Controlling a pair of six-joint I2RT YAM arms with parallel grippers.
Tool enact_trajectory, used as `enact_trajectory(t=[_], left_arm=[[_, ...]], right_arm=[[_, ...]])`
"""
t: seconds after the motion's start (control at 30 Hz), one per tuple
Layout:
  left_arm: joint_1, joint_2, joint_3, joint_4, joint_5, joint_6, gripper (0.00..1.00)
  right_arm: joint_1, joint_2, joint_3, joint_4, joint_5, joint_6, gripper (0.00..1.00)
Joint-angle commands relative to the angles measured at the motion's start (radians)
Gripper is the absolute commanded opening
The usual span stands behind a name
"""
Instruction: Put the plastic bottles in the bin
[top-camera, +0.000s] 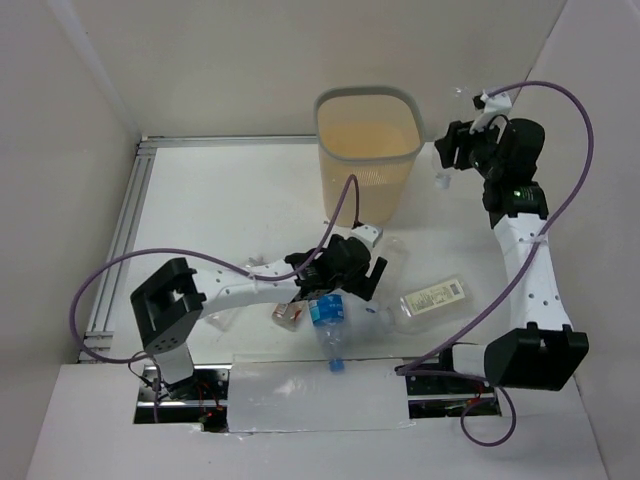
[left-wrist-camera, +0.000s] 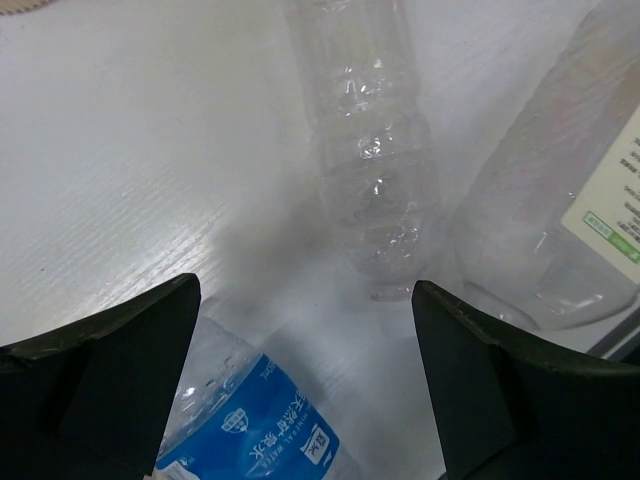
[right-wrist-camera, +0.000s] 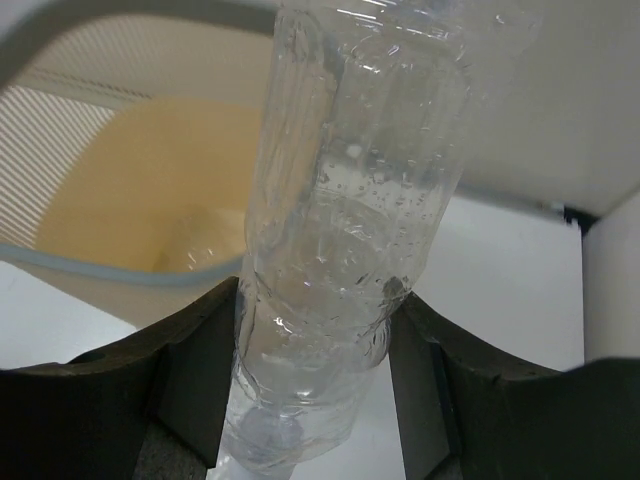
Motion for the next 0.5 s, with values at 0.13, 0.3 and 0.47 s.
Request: enact_trajectory(t=[0.13, 0.3, 0.47], left_arm=[[-0.004, 0.077, 0.082, 0.096, 0.013, 0.040, 1.00], [-0.004, 0.086, 0.082, 0.106, 0.035, 0.040, 1.00], [-0.014, 0.124, 0.093, 0.130, 0.085, 0.063, 1.00]], right_arm=[[0.202, 0.113, 0.253, 0.092, 0.043, -0.003, 0.40], [0.305, 0.211, 0.344, 0.127, 0.107, 0.006, 0.40], [0.361, 0.332, 0.416, 0.127, 0.155, 0.003, 0.66]])
